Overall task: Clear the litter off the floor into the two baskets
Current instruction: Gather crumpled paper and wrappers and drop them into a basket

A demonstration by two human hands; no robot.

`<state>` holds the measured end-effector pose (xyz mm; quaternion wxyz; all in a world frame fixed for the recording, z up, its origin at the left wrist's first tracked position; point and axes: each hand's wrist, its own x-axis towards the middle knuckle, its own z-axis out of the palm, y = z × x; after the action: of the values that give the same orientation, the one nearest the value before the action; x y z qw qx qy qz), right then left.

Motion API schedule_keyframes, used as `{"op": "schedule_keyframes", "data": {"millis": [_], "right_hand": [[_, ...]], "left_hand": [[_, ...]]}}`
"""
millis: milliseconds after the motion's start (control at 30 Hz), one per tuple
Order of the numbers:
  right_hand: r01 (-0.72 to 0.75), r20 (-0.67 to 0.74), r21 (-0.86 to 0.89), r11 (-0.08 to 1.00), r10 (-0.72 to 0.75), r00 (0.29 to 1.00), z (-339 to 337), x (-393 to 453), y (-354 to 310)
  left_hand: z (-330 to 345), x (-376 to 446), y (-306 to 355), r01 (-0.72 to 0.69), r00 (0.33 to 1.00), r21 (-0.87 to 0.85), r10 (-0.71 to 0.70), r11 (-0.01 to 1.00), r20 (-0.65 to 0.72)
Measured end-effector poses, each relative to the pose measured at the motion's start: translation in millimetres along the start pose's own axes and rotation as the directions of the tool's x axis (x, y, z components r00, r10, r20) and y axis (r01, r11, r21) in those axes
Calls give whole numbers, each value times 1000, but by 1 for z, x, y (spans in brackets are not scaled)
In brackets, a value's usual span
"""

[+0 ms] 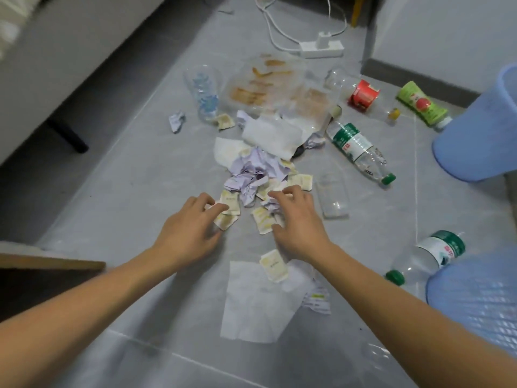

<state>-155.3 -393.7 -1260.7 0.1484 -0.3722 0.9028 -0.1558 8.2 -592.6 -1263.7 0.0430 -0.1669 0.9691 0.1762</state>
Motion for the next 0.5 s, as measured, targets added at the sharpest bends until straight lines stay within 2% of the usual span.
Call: {"op": "schedule_keyframes", "data": {"millis": [200,300,500], "right_hand": [[24,106,-174,984,-5,994,16,14,-10],[10,94,-179,984,7,996,20,9,-11],[60,89,-182,981,-44,995,26,-6,-12]], "left_hand": [[13,22,0,-71,997,121,66,990,45],[20,27,-2,-111,993,177,105,978,46],[27,23,3,-193,980,138,198,971,-24]]}}
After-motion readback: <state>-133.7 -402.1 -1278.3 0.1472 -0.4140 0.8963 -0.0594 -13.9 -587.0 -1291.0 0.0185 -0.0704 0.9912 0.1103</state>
